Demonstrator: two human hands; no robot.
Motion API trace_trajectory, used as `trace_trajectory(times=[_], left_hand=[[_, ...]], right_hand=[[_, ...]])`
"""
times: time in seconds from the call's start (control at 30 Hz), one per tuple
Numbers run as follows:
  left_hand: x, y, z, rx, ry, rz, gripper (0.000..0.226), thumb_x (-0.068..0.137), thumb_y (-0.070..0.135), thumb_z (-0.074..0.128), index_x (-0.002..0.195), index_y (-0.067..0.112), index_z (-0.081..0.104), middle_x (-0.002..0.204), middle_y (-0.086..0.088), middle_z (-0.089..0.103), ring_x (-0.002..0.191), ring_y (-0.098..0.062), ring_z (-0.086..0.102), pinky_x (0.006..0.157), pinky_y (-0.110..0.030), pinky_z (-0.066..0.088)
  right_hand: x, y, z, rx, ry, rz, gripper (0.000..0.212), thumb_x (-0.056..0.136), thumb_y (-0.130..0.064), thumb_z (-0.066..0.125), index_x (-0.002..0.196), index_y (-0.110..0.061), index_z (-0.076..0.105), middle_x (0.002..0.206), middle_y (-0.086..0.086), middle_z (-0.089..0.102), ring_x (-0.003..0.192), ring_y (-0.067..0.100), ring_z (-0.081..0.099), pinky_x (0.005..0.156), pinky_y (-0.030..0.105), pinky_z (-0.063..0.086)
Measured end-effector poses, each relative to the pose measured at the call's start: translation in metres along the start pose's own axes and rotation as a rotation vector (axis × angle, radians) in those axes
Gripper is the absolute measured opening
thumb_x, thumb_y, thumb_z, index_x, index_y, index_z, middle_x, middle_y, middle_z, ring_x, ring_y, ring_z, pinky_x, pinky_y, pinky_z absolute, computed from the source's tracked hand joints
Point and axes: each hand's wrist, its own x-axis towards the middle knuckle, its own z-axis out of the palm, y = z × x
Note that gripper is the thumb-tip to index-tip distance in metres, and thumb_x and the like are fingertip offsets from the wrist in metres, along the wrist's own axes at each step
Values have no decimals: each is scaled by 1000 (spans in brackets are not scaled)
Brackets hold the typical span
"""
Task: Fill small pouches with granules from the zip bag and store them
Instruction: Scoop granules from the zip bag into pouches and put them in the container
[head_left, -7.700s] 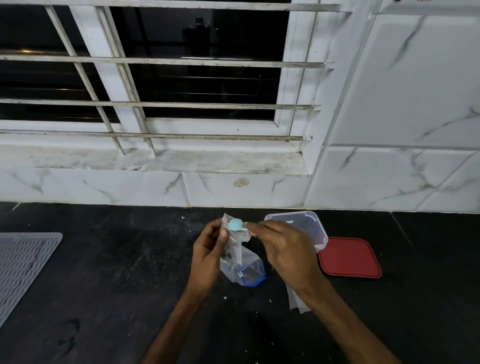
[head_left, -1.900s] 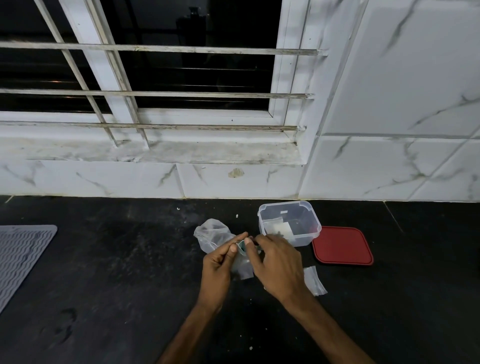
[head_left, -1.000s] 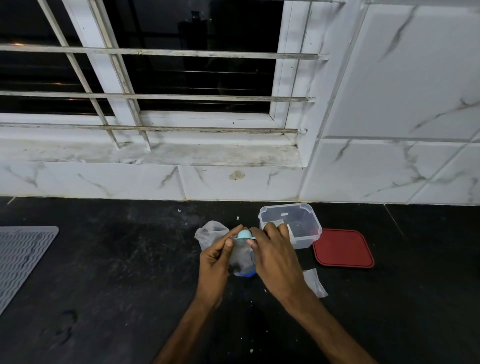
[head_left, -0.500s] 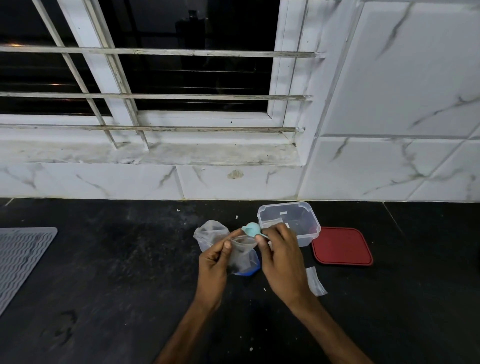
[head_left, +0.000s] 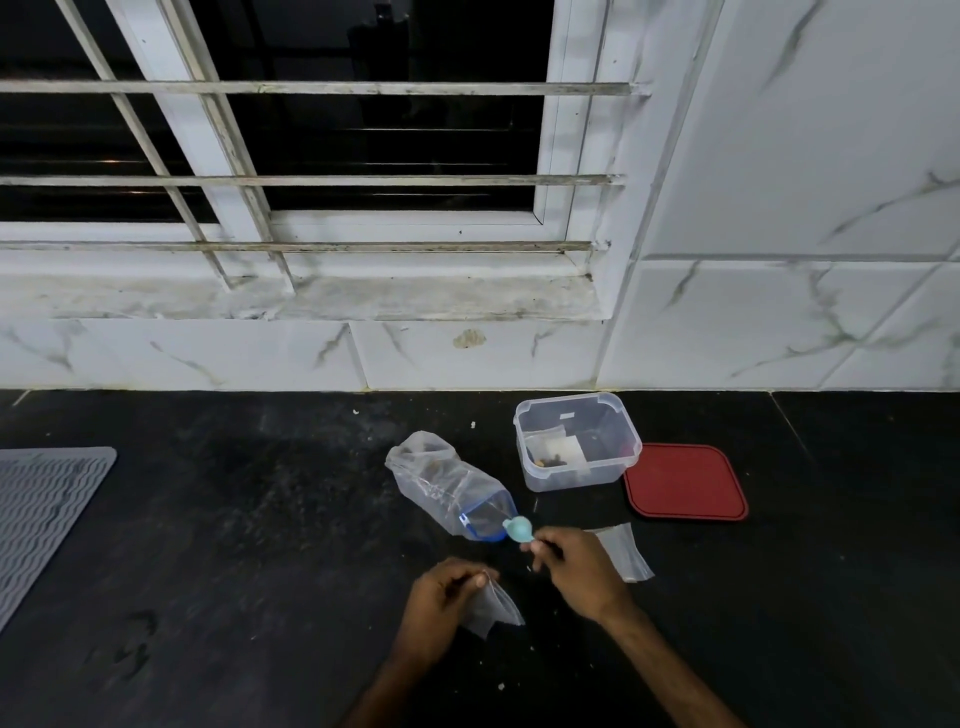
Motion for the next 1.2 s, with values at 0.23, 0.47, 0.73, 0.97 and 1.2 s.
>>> trace_trajectory(times=[0.23, 0.47, 0.73, 0.97, 1.2], left_hand=[[1, 15, 1, 322, 331, 34, 24, 88, 54, 59, 111, 45, 56, 108, 24, 57, 99, 2, 58, 78, -21, 51], [35, 40, -9, 477, 490, -97, 59, 85, 54, 65, 132, 26, 46, 128, 5, 57, 113, -15, 58, 85, -35, 53], [43, 63, -47, 533, 418, 208, 7, 94, 30, 63, 99, 27, 64, 87, 12, 63, 69, -2, 59, 60, -15, 46], [45, 90, -69, 313, 289, 320, 10, 92, 22, 65, 101, 20, 71, 85, 11, 69, 78, -5, 64, 68, -13, 48], [47, 83, -91, 74, 266, 350, 21, 93, 32, 63, 111, 24, 69, 105, 13, 72, 98, -7, 67, 81, -20, 52]], right_hand=[[16, -8, 8, -72, -31, -13, 16, 95, -33, 55, 99, -26, 68, 73, -7, 68, 68, 2, 65, 73, 20, 53], [46, -36, 24, -182, -33, -39, 26, 94, -23, 55, 118, -20, 64, 111, 2, 68, 102, 16, 64, 93, 30, 52], [62, -67, 25, 100, -25, -119, 25, 95, -14, 55, 119, -14, 63, 118, 0, 66, 106, 8, 62, 91, 16, 49], [63, -100, 22, 569, -172, 73, 18, 100, -17, 44, 95, -20, 62, 97, 3, 64, 93, 14, 62, 74, 15, 46], [58, -102, 13, 784, -421, 216, 22, 98, -17, 47, 108, -9, 64, 95, 5, 63, 85, 17, 60, 77, 25, 49]])
